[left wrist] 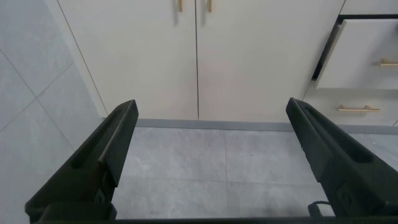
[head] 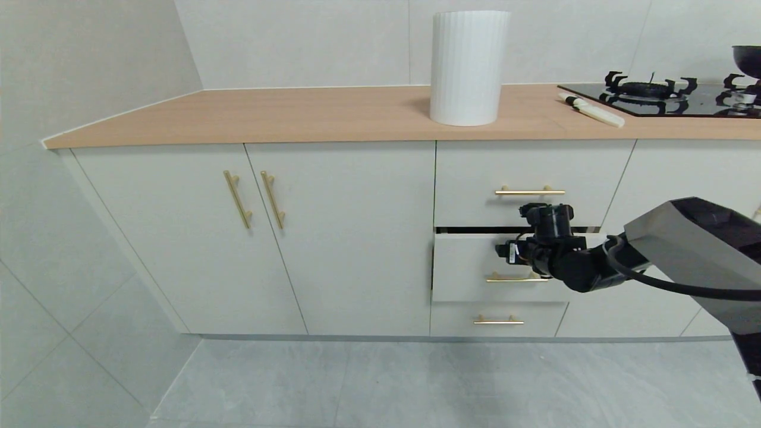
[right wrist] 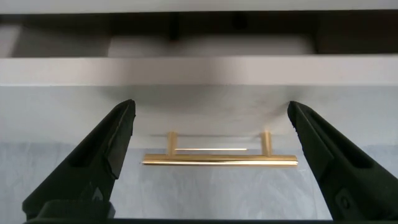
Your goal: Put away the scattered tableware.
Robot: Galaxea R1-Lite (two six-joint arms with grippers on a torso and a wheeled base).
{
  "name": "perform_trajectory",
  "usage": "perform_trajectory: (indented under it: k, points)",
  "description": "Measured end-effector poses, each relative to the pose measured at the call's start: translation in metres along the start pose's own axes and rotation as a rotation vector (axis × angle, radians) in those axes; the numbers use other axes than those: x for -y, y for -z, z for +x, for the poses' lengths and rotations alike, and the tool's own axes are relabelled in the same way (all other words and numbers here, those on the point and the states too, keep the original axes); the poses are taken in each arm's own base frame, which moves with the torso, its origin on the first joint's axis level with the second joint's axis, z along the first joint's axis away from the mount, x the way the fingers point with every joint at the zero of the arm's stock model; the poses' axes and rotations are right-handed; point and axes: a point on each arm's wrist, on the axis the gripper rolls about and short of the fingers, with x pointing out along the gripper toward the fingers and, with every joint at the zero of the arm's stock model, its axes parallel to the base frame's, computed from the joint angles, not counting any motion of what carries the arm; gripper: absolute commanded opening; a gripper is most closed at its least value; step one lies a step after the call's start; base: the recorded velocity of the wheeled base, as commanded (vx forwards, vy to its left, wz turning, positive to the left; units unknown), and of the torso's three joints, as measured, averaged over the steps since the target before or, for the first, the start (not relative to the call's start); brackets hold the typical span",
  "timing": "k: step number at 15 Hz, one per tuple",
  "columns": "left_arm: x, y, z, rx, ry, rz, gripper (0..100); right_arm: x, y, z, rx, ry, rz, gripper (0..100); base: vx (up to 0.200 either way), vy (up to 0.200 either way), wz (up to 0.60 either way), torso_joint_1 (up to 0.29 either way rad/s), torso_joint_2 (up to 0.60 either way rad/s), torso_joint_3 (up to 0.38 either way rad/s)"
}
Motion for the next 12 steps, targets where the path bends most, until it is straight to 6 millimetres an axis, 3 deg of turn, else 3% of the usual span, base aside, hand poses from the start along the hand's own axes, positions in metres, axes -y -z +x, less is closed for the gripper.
perform_trajectory:
  k: [12]
  points:
    - [0.0,0.0,0.0,0.0,0.0,0.0,100,0.008,-0.001,0.031,0.07,0.027,0.035,100,0.0,0.0,0.0,0.0,0.0,0.0]
